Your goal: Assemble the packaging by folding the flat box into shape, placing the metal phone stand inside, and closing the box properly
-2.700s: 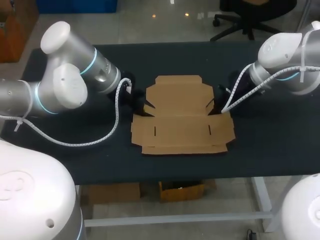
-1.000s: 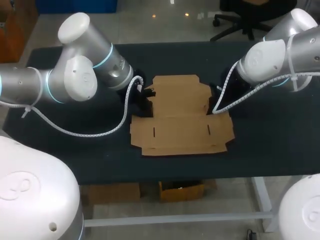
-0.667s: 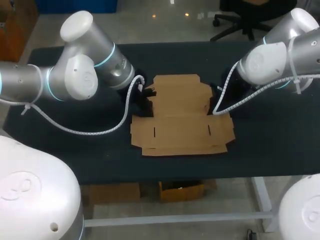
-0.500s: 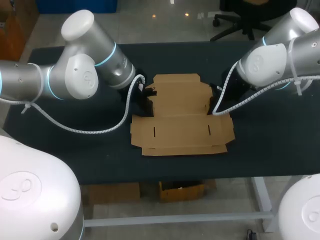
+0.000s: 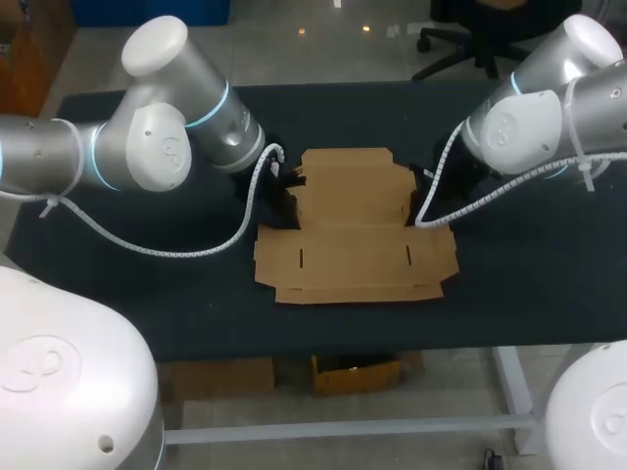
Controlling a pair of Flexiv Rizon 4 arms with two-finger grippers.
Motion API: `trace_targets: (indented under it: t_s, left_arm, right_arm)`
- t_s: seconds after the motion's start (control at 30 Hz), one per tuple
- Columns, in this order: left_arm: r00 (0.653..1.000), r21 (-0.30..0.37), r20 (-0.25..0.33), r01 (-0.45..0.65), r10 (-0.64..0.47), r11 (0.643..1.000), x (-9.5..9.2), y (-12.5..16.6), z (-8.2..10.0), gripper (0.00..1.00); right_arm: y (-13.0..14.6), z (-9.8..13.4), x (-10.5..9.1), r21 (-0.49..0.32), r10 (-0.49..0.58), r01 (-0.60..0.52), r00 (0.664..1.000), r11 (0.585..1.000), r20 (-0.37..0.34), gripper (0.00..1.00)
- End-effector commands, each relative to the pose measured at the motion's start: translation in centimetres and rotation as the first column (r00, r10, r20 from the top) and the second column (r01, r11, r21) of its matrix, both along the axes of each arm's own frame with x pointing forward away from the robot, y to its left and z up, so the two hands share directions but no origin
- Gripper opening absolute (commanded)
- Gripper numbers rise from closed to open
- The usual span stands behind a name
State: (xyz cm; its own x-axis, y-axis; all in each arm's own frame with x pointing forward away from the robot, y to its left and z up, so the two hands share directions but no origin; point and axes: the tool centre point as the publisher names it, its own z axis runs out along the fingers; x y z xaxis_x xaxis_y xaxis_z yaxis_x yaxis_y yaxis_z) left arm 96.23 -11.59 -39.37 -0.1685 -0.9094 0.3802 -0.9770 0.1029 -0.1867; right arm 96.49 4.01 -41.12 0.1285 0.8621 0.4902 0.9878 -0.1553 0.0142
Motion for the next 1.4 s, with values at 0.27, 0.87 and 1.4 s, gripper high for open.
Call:
trace_targets:
  t_s: [0.27, 0.87, 1.4]
  left_arm:
    - [1.0, -0.006, -0.006, 0.001, -0.002, 1.0, 0.0, 0.1, -0.2, 0.0]
    - [1.0, 0.005, -0.006, 0.016, -0.016, 1.0, -0.5, -1.0, 0.2, 0.0]
    - [1.0, 0.013, -0.005, 0.024, -0.024, 1.0, -0.4, -1.8, 0.0, 0.0]
  right_arm:
    - [-0.1, 0.2, -0.2, 0.003, -0.003, 0.003, 1.0, 1.0, -0.005, 0.0]
    - [0.7, 0.3, 0.1, -0.035, -0.014, 0.013, 1.0, 0.999, -0.016, 0.0]
    - [1.3, 0.3, 0.1, -0.048, -0.02, 0.019, 1.0, 0.999, -0.017, 0.0]
